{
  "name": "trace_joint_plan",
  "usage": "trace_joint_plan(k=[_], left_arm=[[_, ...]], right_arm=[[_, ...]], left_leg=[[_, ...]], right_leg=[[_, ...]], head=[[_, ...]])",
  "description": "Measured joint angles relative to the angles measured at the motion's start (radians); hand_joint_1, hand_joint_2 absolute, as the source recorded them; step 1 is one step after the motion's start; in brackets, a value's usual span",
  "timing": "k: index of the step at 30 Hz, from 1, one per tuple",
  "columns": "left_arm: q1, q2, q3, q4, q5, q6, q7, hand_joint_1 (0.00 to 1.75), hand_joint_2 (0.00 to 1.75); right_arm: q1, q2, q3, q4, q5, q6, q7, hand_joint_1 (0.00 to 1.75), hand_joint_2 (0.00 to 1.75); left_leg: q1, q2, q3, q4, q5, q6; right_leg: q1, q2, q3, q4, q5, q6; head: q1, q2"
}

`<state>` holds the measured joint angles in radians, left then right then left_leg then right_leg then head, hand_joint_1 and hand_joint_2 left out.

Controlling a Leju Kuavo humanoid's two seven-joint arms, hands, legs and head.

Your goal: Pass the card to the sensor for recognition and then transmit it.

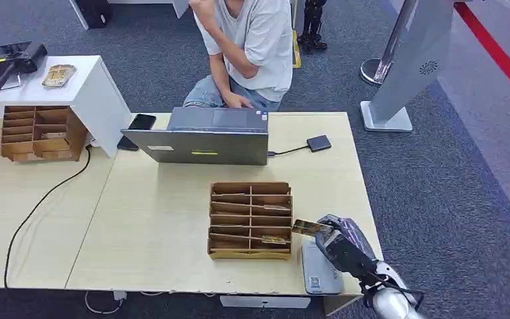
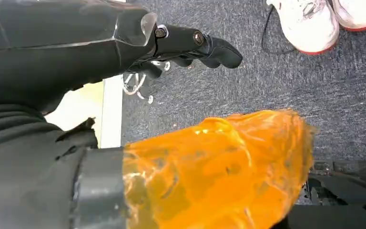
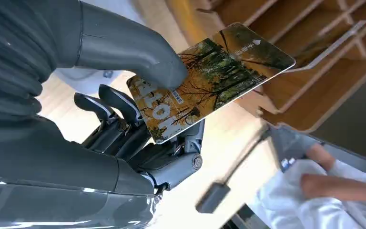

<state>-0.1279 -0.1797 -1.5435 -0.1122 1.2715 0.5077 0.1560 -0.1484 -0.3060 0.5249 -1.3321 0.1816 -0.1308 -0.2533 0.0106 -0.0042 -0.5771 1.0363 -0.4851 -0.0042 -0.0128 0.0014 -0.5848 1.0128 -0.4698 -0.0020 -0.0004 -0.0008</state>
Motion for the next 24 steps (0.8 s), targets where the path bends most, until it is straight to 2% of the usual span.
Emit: trace_joint_plan(k=[10, 24], left_arm=[[0.0, 0.0, 0.0, 0.0, 0.006, 0.006, 0.0, 0.0, 0.0], [0.0, -0.001, 0.0, 0.0, 0.009, 0.006, 0.0, 0.0, 0.0]], right_arm=[[0.006, 0.04, -0.009, -0.084, 0.011, -0.051, -0.04, 1.75, 1.75], [0.008, 0.057, -0.009, -0.12, 0.01, -0.06, -0.052, 1.75, 1.75]], left_leg=[[0.0, 0.0, 0.0, 0.0, 0.0, 0.0], [0.0, 0.0, 0.0, 0.0, 0.0, 0.0]], right_leg=[[0.0, 0.0, 0.0, 0.0, 0.0, 0.0], [0.0, 0.0, 0.0, 0.0, 0.0, 0.0]], head=[[0.0, 0.0], [0.0, 0.0]])
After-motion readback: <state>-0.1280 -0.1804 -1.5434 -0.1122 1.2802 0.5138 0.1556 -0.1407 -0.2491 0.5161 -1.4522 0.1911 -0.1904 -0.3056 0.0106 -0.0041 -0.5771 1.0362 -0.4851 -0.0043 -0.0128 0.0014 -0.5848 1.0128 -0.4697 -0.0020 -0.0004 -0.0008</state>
